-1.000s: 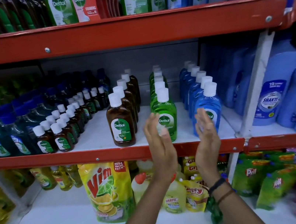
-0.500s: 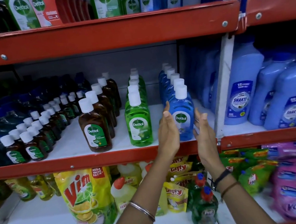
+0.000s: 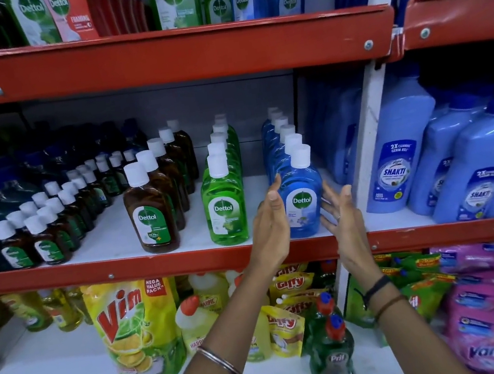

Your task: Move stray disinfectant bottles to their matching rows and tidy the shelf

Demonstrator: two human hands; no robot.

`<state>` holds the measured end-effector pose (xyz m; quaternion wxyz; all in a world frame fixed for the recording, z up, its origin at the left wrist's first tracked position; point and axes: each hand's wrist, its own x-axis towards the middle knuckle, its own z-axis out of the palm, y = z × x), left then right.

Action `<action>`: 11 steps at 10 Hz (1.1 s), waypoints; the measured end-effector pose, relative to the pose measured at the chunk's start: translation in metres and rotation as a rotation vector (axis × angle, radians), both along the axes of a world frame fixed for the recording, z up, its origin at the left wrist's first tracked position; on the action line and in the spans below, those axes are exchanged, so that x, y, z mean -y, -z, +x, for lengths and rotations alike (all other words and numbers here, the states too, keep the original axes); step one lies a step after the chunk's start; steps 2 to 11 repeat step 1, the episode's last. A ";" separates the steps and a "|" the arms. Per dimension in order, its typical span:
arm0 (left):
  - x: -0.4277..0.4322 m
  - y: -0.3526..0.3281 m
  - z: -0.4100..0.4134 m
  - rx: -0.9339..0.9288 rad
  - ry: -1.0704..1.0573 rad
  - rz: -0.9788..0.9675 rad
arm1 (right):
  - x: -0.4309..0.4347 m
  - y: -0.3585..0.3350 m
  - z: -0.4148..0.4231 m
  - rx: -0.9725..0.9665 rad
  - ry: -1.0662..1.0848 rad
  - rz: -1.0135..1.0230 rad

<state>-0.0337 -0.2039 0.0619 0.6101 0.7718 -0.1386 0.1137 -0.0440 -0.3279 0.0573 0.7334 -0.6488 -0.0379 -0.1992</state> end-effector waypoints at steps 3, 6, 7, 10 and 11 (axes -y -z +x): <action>-0.001 -0.002 -0.004 0.010 -0.011 -0.002 | 0.002 0.000 -0.002 0.010 -0.012 -0.015; -0.001 -0.002 -0.004 0.010 -0.011 -0.002 | 0.002 0.000 -0.002 0.010 -0.012 -0.015; -0.001 -0.002 -0.004 0.010 -0.011 -0.002 | 0.002 0.000 -0.002 0.010 -0.012 -0.015; -0.001 -0.002 -0.004 0.010 -0.011 -0.002 | 0.002 0.000 -0.002 0.010 -0.012 -0.015; -0.001 -0.002 -0.004 0.010 -0.011 -0.002 | 0.002 0.000 -0.002 0.010 -0.012 -0.015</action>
